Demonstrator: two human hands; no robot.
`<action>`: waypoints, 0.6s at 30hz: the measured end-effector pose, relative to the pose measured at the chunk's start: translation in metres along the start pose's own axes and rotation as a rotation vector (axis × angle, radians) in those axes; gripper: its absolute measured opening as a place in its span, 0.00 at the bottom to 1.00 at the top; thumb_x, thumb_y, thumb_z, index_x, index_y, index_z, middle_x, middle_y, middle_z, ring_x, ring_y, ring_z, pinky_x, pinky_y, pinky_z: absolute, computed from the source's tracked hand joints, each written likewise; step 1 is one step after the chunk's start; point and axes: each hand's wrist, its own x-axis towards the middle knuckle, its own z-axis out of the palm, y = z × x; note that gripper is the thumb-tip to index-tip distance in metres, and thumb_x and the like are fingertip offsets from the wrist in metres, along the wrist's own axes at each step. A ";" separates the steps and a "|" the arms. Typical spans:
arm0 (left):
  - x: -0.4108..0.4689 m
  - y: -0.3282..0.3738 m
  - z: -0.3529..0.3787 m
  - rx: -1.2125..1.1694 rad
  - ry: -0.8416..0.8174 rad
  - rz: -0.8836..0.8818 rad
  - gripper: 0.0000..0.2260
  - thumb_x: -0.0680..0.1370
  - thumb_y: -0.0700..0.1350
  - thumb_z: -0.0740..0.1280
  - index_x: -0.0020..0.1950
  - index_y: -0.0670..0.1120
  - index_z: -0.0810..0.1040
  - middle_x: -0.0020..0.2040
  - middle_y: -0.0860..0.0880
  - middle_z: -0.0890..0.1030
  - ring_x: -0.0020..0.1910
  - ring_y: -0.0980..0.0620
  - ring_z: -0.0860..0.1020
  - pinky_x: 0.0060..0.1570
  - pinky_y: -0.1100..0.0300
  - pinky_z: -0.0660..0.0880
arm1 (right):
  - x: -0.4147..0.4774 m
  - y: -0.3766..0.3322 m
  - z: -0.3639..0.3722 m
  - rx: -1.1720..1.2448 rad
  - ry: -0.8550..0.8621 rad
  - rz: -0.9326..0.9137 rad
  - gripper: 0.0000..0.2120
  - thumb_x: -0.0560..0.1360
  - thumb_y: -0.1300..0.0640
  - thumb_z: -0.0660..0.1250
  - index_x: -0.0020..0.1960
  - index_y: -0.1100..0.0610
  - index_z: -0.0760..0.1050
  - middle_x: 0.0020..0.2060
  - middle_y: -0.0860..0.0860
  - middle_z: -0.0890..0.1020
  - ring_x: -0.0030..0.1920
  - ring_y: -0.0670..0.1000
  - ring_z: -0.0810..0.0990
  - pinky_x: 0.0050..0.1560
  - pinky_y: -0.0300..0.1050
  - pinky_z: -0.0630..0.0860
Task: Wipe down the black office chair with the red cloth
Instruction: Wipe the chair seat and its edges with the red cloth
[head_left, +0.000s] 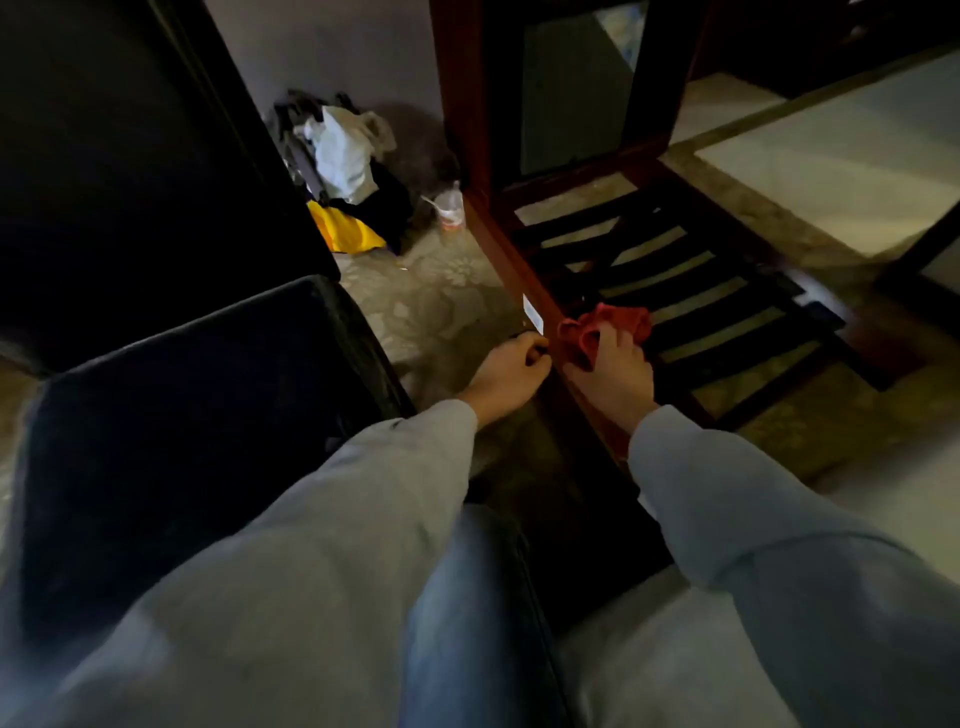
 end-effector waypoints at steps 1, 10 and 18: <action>0.001 0.001 0.003 -0.005 -0.017 -0.023 0.16 0.81 0.45 0.58 0.68 0.45 0.69 0.57 0.46 0.77 0.43 0.55 0.73 0.34 0.68 0.67 | 0.000 0.003 0.002 -0.002 -0.032 0.059 0.29 0.74 0.48 0.67 0.69 0.59 0.62 0.65 0.59 0.68 0.64 0.62 0.69 0.62 0.55 0.66; 0.008 -0.008 0.006 -0.027 -0.020 -0.098 0.16 0.81 0.46 0.57 0.68 0.45 0.68 0.60 0.48 0.75 0.49 0.55 0.73 0.36 0.68 0.67 | -0.001 0.015 0.009 0.405 0.085 0.138 0.08 0.80 0.56 0.57 0.49 0.58 0.74 0.42 0.51 0.77 0.46 0.55 0.78 0.43 0.44 0.69; -0.022 0.005 -0.013 -0.148 0.041 -0.090 0.21 0.78 0.43 0.64 0.70 0.44 0.65 0.64 0.46 0.74 0.56 0.53 0.74 0.47 0.66 0.69 | -0.028 -0.035 -0.031 0.729 -0.017 -0.052 0.10 0.81 0.54 0.54 0.48 0.56 0.72 0.44 0.52 0.76 0.46 0.51 0.77 0.50 0.49 0.76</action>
